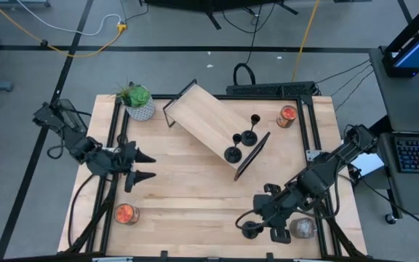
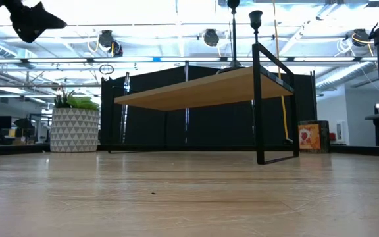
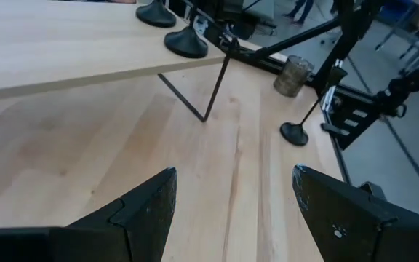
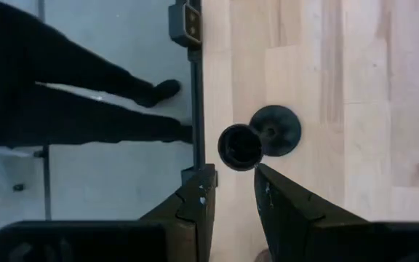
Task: Pick & Place candle stick holders
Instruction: Put the black candlestick on the shelf
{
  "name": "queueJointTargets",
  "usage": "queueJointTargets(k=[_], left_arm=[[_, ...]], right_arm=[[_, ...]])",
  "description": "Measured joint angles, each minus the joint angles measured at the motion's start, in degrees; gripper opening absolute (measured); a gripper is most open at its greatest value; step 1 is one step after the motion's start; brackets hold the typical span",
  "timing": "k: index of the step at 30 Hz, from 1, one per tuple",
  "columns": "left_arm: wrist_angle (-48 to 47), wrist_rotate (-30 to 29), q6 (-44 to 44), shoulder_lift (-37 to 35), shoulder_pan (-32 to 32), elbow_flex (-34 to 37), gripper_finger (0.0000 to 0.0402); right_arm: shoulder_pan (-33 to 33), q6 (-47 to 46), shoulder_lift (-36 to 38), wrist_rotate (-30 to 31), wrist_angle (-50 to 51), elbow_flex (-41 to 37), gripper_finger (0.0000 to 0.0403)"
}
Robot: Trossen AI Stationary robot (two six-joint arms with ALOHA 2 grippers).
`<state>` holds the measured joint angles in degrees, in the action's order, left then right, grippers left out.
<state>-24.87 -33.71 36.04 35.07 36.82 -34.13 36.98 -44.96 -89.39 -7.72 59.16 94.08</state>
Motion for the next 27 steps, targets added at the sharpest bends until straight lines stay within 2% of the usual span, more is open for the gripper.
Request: queueJointTargets(k=[6,17,27], left_arm=[[0.49,-0.92,-0.15,-3.06,0.72,2.19,0.0282],[0.71,-0.94,-1.98,-2.89,0.8,2.19,0.0282],[1.33,-0.86,-2.76,-2.9,0.76,2.19,0.0282]], right_arm=[[0.0,-7.08,-0.83,-1.33,-0.52,-0.07,0.0089],[-0.27,-16.72,-1.35,-1.4,0.3,-0.07,0.0094],[-0.27,-22.24,-1.3,-1.53,-2.13,-4.86,0.0179]])
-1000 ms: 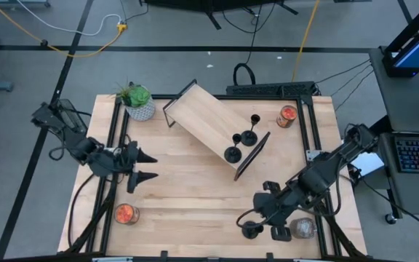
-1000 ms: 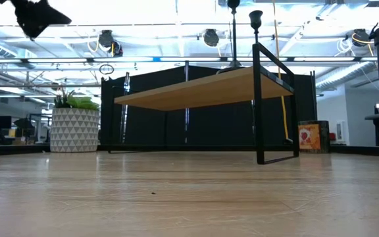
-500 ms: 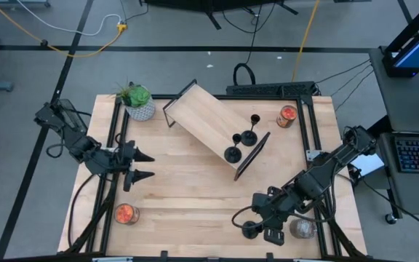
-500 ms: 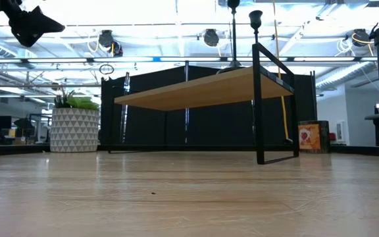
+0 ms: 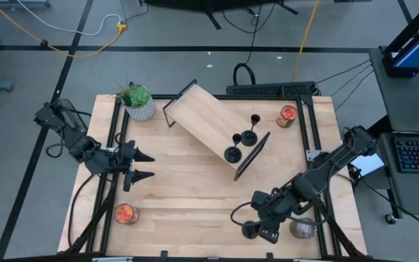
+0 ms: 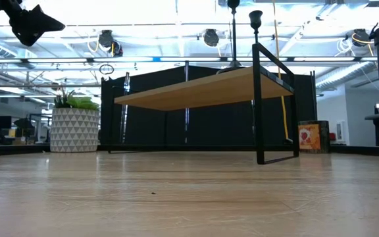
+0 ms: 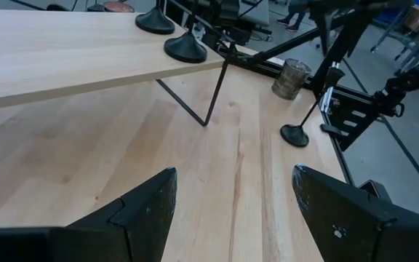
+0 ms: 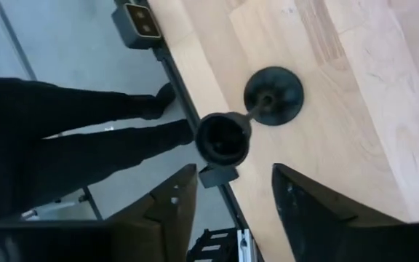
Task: Pick & Place candle stick holders
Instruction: Put the black candlestick on the shelf
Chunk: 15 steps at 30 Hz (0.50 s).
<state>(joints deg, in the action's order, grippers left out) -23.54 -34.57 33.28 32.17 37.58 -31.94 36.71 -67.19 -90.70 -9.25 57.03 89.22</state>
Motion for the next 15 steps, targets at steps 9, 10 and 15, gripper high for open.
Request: queueJointTargets(k=[9,10,15], left_arm=[[0.05,0.26,0.21,0.01,0.0,0.0,0.0282],[0.07,0.65,0.22,0.01,0.0,0.0,0.0282],[0.07,1.7,0.44,0.01,0.0,0.0,0.0283]], right_arm=[[-1.46,-2.66,0.0,-1.12,-1.17,-1.23,0.0199],[-1.46,-2.67,0.0,-1.17,-1.13,-1.23,0.0198],[-1.44,-2.67,0.0,-1.19,-1.04,-1.26,0.0195]])
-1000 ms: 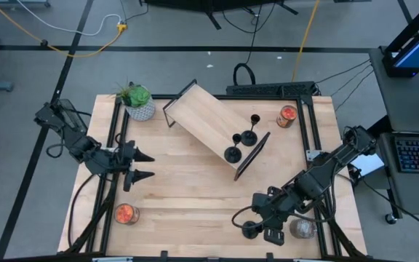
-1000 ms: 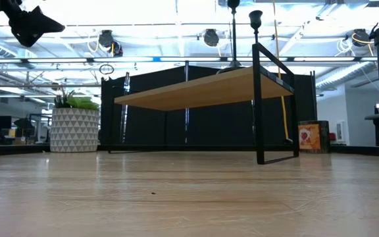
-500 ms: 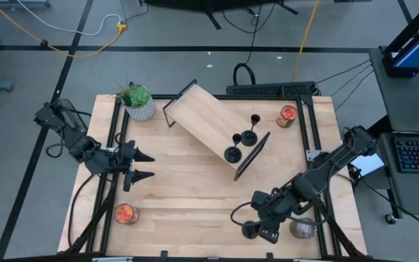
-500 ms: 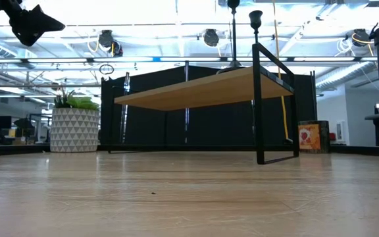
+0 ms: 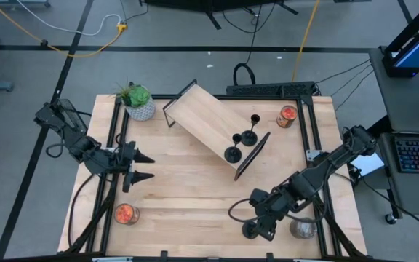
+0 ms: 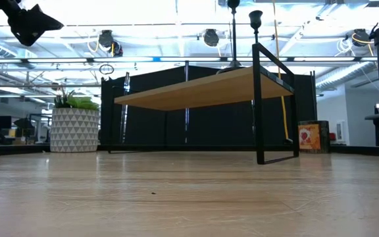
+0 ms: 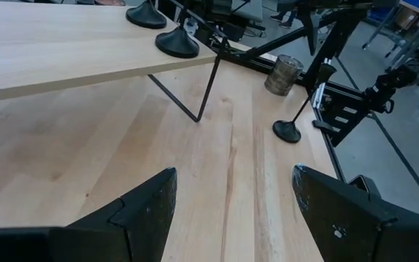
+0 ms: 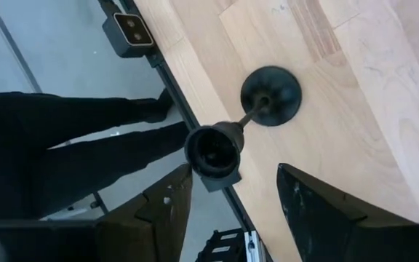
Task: Pick & Place candle stick holders
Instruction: Put the black candlestick on the shelf
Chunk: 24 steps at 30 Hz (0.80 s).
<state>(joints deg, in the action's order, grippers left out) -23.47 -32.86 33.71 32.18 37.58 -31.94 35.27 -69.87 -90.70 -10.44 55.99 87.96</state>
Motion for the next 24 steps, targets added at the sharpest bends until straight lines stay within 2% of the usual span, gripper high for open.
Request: queueJointTargets(k=[8,12,20,24], left_arm=[[0.01,0.0,-0.26,0.0,0.0,0.0,0.0282],[0.01,-0.02,-0.44,0.0,0.0,0.0,0.0282],[0.01,-0.04,-0.36,0.0,0.0,0.0,0.0282],[0.01,-0.04,-0.21,0.0,0.0,0.0,0.0282]], right_arm=[[0.04,-0.37,-0.17,1.15,-1.87,-2.34,0.0194],[0.04,-1.73,-0.15,-1.52,-3.45,-4.88,0.0194],[0.02,-2.98,-0.09,-1.67,-6.78,-8.95,0.0194],[0.0,-3.65,-0.05,-1.74,-8.85,-10.54,0.0177]])
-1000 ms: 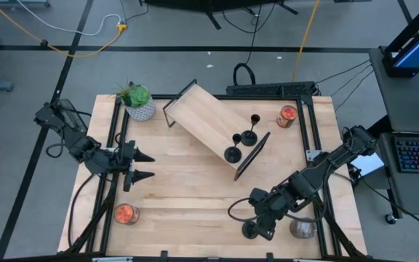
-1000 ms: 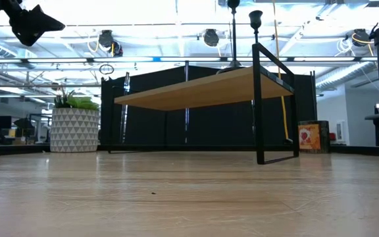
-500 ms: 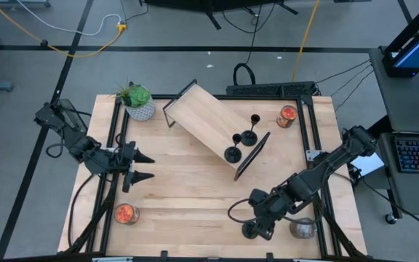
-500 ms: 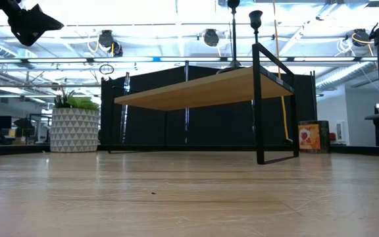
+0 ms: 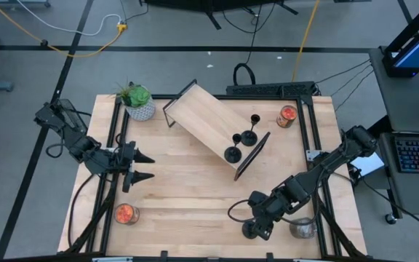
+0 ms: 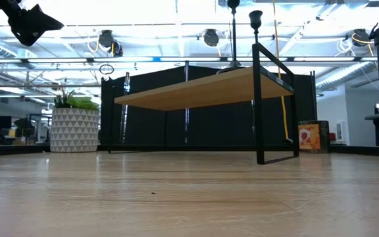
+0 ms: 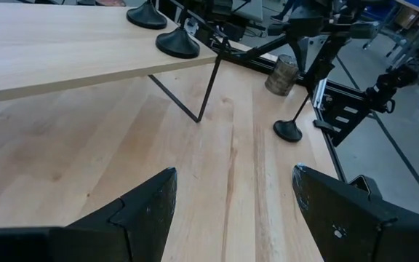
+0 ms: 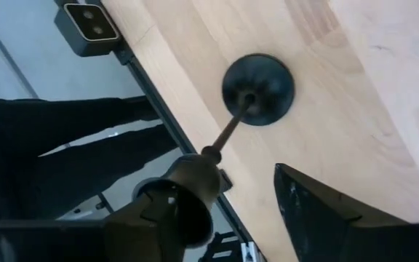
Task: Pick & Place candle stick holders
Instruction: Put the black candlestick on the shelf
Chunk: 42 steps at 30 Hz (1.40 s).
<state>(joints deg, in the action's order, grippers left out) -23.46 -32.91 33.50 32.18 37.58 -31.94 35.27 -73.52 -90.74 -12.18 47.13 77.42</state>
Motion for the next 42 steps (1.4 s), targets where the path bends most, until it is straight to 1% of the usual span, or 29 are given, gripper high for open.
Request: queueJointTargets(k=[4,10,11,15,17,21,23,24,26,29,36,42], left_arm=[[0.0,0.0,0.1,0.0,0.0,0.0,0.0282],[0.0,-0.02,0.17,0.0,0.0,-0.01,0.0282],[0.0,-0.02,0.17,0.0,0.02,-0.02,0.0283],[0.01,-0.02,0.17,0.04,0.02,-0.02,0.0282],[0.02,-0.04,0.17,0.07,0.02,-0.02,0.0283],[-0.14,-0.04,0.17,0.06,0.0,-0.04,0.0282],[-0.22,-0.04,0.17,0.09,0.0,-0.04,0.0282],[-0.24,-0.05,0.13,0.06,0.0,-0.04,0.0282],[-0.2,-0.04,0.05,0.04,0.0,-0.04,0.0283],[-0.17,-0.04,0.07,0.05,0.0,-0.04,0.0282],[-0.22,-0.04,0.21,0.07,0.0,-0.04,0.0282],[-0.22,-0.04,0.21,0.07,0.0,-0.04,0.0282]], right_arm=[[-0.07,0.04,0.05,0.08,-1.07,-0.48,0.0128],[-0.43,1.01,0.22,0.12,-1.47,-0.38,0.0023],[-0.47,1.23,0.37,0.18,-0.91,-0.54,0.0016],[-0.56,0.68,0.41,-0.41,-2.23,-0.26,0.0014],[-0.89,0.7,0.55,-1.67,-5.73,-0.5,0.0012],[-2.23,1.86,1.7,-1.69,-12.42,-0.24,0.0012],[-3.09,4.08,1.9,-1.43,-15.73,1.47,0.0012],[-3.79,5.37,2.0,-1.34,-15.85,2.47,0.0012],[-5.65,8.39,2.23,-1.35,-14.84,5.11,0.0012],[-8.62,14.83,2.15,-1.23,-12.84,11.13,0.0012],[-16.93,31.15,2.21,-1.26,0.37,29.27,0.0011],[-25.65,44.82,2.26,-1.16,12.52,45.7,0.0011]])
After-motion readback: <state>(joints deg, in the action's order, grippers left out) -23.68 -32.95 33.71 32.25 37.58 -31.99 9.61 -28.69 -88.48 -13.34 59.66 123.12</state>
